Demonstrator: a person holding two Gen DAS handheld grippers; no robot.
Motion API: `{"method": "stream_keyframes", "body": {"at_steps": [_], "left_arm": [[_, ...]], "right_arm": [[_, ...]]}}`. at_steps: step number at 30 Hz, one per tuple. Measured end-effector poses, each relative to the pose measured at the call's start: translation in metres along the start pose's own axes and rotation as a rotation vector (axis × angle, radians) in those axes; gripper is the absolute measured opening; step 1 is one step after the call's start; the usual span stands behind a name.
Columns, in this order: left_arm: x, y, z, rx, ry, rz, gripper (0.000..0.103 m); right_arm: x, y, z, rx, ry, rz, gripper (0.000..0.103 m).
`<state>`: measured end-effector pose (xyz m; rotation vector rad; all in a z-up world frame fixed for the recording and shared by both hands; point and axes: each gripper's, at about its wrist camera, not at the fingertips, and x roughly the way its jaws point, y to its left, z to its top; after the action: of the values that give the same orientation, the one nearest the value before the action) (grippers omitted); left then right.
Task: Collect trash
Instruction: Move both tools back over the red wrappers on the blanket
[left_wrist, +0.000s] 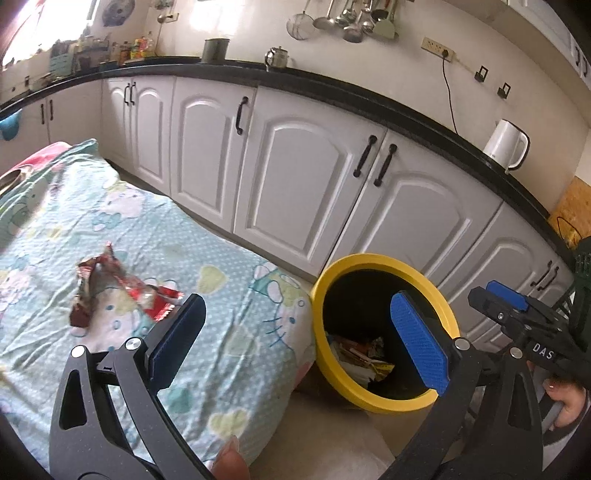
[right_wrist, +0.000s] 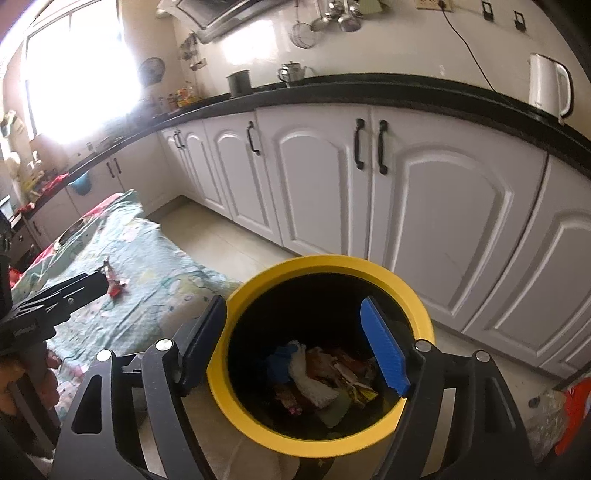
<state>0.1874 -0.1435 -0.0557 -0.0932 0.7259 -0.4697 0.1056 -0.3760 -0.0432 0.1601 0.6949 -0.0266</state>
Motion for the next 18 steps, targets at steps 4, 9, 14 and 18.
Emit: {"method": "stream_keyframes", "body": {"at_steps": [4, 9, 14, 18], "left_arm": [[-0.011, 0.005, -0.001, -0.006, -0.017, 0.006, 0.092], [-0.025, 0.013, 0.001, -0.015, -0.045, 0.022, 0.092], [-0.041, 0.026, 0.002, -0.021, -0.074, 0.055, 0.092], [-0.052, 0.037, 0.002, -0.030, -0.097, 0.084, 0.092]], "right_arm": [[-0.004, 0.018, 0.002, -0.037, -0.008, 0.024, 0.075], [-0.007, 0.040, 0.005, -0.081, -0.012, 0.047, 0.076], [-0.009, 0.056, 0.005, -0.101, -0.009, 0.084, 0.078], [-0.010, 0.075, 0.005, -0.131, -0.004, 0.114, 0.078]]}}
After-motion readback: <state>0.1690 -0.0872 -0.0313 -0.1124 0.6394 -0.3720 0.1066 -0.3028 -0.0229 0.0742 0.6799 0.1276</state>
